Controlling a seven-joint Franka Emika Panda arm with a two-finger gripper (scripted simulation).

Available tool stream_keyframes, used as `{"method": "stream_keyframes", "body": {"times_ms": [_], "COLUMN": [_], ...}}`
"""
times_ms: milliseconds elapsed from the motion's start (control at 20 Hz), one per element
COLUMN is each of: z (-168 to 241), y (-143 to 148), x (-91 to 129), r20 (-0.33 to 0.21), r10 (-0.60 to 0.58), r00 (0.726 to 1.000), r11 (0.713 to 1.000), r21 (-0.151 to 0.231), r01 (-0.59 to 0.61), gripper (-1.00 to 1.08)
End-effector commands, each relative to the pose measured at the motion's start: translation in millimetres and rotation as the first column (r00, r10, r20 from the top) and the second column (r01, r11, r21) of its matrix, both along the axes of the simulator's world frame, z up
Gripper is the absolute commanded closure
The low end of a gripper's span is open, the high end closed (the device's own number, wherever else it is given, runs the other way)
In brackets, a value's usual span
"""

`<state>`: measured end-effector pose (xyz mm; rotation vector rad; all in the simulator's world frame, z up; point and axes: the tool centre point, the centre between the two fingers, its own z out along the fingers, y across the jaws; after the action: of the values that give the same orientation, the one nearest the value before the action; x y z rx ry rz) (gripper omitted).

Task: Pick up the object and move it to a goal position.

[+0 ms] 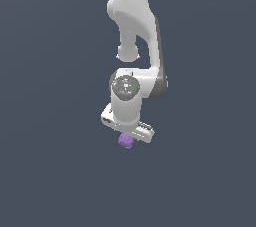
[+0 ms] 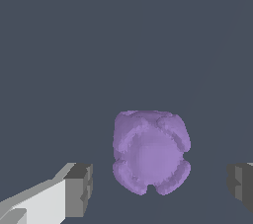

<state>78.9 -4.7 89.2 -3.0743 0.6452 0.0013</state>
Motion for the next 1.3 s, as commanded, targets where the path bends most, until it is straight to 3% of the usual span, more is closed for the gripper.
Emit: {"method": "stream_keyframes", "body": {"times_ms": [0,450,750,800,1250], "z": [-3.1,-44.8,-49.9,-49.9,-49.9], "y": [0.2,-0.1,-0.3,-0.3,-0.3], "x": [-0.1,-0.7,0.8,0.8,0.8], "r20": [0.0,0.001,0.001,0.001,0.001], "r10": [0.0,-0.004,-0.005,-0.005,-0.005], "r00": [1.0,1.0,1.0,1.0,1.0], "r11": [1.0,1.0,1.0,1.0,1.0], "r21": [0.0,0.0,-0.001,-0.001,-0.001], "r01": [0.0,0.004,0.005,0.005,0.005], "gripper": [-0.92,-0.92,-0.92,1.08,1.08]}}
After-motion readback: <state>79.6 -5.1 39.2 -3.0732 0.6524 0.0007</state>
